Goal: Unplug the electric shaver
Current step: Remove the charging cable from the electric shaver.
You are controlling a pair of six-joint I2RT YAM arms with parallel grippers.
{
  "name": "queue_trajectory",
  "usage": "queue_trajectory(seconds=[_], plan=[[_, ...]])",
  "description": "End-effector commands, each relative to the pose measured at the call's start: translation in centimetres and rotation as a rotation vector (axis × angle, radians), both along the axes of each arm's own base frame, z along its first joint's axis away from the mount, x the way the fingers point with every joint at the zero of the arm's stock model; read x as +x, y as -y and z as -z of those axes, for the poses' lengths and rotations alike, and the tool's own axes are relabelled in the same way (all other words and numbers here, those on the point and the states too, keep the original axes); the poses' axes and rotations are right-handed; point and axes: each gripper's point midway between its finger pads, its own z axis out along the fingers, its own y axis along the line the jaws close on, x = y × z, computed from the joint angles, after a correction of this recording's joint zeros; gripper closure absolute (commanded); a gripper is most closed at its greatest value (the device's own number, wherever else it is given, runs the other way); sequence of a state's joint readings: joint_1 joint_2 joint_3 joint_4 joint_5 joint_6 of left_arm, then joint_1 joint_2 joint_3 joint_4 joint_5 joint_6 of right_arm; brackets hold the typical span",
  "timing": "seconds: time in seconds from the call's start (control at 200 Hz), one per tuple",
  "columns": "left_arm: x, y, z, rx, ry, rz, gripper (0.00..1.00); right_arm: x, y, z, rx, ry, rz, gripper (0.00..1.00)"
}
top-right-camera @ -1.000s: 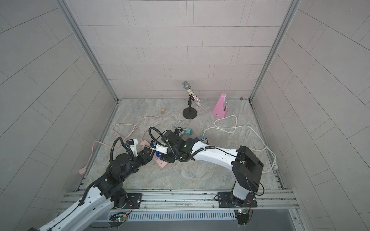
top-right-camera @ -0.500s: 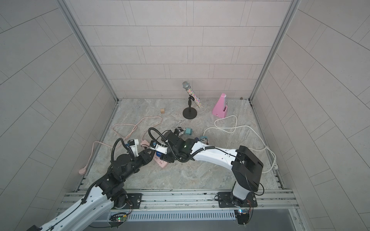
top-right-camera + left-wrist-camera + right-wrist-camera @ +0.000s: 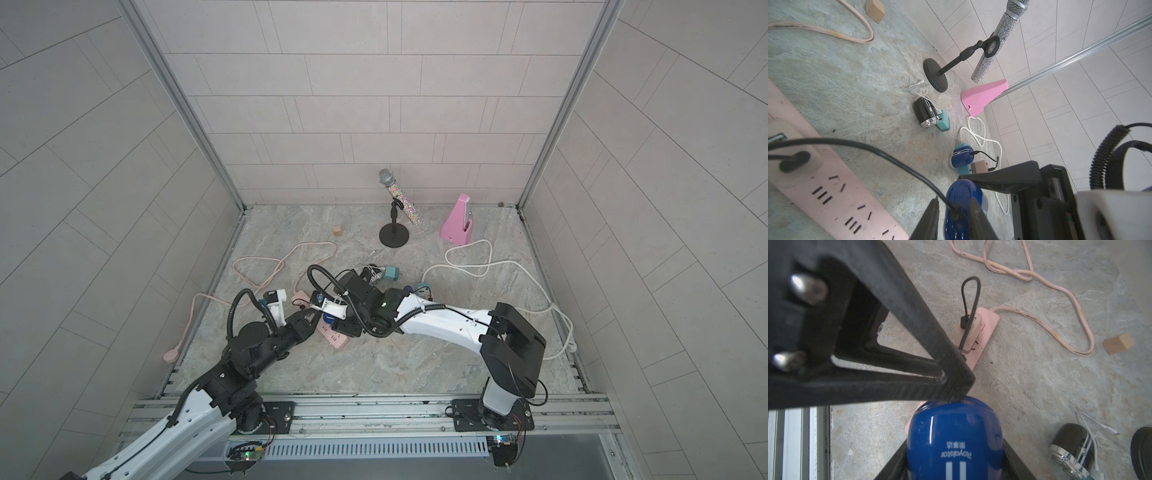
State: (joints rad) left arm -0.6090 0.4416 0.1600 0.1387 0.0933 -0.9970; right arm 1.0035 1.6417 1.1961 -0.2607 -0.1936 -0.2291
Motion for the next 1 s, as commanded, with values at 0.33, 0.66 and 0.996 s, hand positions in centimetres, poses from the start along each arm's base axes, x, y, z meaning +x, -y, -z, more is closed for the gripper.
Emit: queue_trajectory(seconds=[0.33, 0.66, 0.996], plan=[[0.4, -0.4, 0.1, -0.066, 0.009, -0.043, 0.73, -0.3, -0.7, -0.3, 0.021, 0.015, -0.021, 0.58], [0.6, -0.5, -0.4, -0.088, 0.022, -0.055, 0.75, -0.4, -0.8, -0.2, 0.019, 0.013, -0.026, 0.58], [0.6, 0.0, -0.7, -0.129, 0.017, -0.038, 0.81, -0.4, -0.7, 0.0, 0.012, 0.015, -0.022, 0.58]])
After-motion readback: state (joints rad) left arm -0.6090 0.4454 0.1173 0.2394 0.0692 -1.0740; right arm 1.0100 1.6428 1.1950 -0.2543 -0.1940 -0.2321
